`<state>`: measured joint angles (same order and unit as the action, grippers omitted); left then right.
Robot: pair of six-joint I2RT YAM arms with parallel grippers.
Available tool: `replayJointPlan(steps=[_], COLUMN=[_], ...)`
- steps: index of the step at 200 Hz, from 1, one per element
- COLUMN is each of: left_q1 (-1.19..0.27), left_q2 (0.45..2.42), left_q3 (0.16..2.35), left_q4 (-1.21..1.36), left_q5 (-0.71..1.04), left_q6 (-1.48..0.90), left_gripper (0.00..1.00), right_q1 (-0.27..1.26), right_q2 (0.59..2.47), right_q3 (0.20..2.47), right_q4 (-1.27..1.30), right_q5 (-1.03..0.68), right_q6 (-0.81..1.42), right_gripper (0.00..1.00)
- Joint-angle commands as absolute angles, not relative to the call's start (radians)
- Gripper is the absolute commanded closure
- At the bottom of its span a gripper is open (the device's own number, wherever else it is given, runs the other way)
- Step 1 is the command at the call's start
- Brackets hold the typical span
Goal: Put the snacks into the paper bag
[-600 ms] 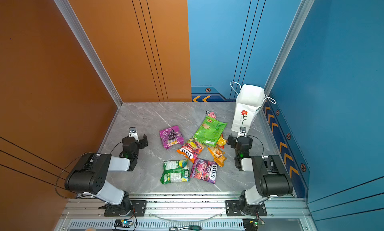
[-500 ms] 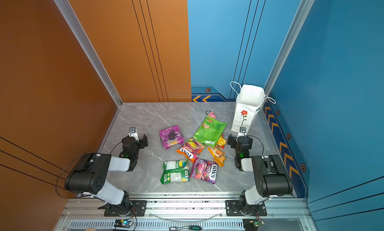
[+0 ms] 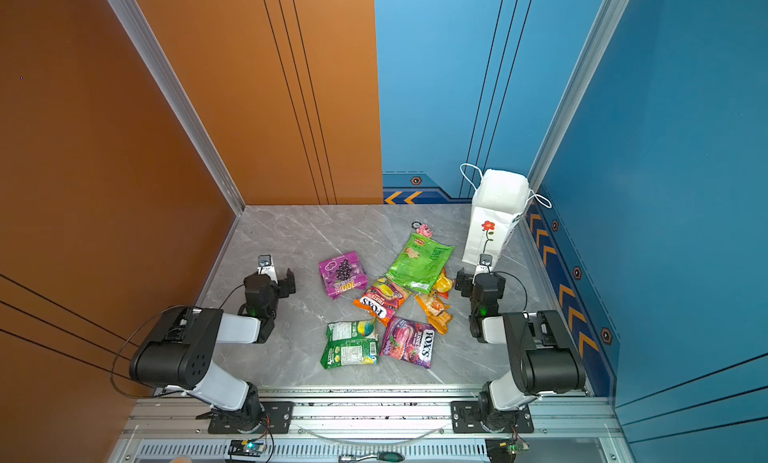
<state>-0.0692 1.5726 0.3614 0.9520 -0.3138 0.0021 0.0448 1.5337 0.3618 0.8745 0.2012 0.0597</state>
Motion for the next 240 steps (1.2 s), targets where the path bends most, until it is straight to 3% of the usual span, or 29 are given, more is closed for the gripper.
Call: replayJointPlan(steps=[1,89,115,136,173,210,228,240], left_q1=[-0.069,-0.11,-0.122,-0.219,-0.35,-0.333,-0.295,-0.305], left_q2=[1.566,1.556,1.507,1.406,1.207,1.004,0.9,0.842], left_q3=[0.365,0.348,0.318,0.349,0.444,0.581,0.596,0.538], left_q4=[0.957,0.989,1.008,0.906,0.66,0.2,0.04,0.095], left_q5=[-0.326,-0.39,-0.417,-0.582,-0.704,-0.616,-0.583,-0.555], left_q6=[-0.009,0.019,0.029,0.107,0.032,-0.359,-0.494,-0.53], left_gripper=[0.02,0.02,0.02,0.02,0.02,0.02,0.02,0.02], right_q1=[0.04,0.04,0.05,0.085,0.164,0.166,0.063,-0.004], right_q2=[1.532,1.527,1.418,1.306,1.07,0.919,0.885,0.856], right_q3=[0.382,0.383,0.385,0.369,0.456,0.698,0.788,0.79], right_q4=[0.864,0.865,0.762,0.706,0.382,-0.128,-0.268,-0.261], right_q5=[0.186,0.184,0.203,0.222,0.245,0.25,-0.004,-0.154], right_q6=[0.059,0.061,0.05,0.022,0.09,0.394,0.499,0.563], right_gripper=[0.0,0.0,0.0,0.0,0.0,0.0,0.0,0.0])
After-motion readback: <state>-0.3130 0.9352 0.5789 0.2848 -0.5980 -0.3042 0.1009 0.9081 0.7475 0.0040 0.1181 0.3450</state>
